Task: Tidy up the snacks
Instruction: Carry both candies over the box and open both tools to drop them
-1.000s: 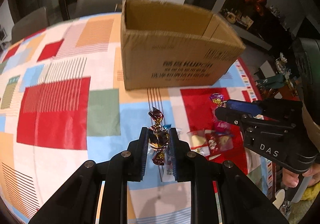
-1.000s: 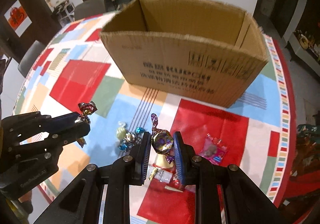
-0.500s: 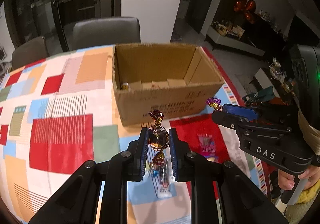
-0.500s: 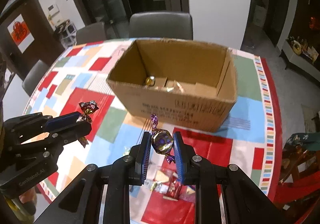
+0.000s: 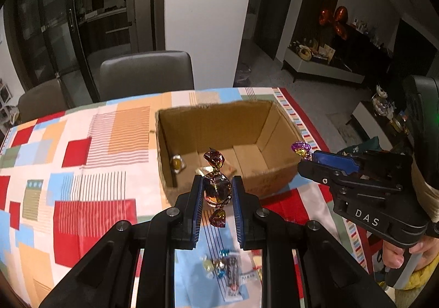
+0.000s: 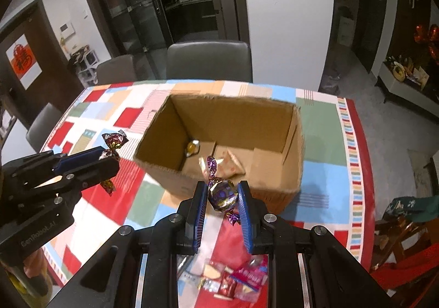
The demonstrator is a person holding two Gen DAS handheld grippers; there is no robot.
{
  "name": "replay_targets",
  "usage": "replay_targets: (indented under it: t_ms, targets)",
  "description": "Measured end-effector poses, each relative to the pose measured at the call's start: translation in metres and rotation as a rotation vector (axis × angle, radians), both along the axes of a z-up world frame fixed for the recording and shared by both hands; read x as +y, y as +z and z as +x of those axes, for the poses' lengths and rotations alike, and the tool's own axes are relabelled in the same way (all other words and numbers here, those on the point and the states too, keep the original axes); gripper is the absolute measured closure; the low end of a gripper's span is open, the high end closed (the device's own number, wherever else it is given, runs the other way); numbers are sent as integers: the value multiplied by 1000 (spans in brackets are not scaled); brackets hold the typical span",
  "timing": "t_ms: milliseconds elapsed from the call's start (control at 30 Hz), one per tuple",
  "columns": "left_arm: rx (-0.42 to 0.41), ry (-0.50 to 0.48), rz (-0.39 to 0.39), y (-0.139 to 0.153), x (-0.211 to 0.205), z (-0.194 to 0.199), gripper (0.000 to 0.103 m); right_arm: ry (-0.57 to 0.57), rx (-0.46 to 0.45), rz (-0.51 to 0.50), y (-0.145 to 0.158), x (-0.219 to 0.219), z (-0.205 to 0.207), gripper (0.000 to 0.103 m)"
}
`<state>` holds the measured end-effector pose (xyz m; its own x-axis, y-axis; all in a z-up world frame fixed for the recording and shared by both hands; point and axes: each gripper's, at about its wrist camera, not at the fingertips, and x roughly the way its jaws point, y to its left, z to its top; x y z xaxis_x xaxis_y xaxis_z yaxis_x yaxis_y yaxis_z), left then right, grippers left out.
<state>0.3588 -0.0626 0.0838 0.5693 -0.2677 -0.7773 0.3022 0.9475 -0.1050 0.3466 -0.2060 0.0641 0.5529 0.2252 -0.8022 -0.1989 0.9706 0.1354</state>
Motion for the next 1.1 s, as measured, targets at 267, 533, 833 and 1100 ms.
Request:
replay_targets:
  t_ms: [267,533,833,1100]
  targets:
    - [1,26,-5,-14,-5,40,82,-29,-3,10,-7,-7,31,79]
    - [6,74,16,-36,-11,67,82,-59,13,-3,-28,-10,54,79]
    - [-32,87,37,-35,-7,57,62,-97,7,-11,-36,-18,50,68]
    - [-26,70,5,-28,1,25,62,-52,16,-4,-33,-12,23,68]
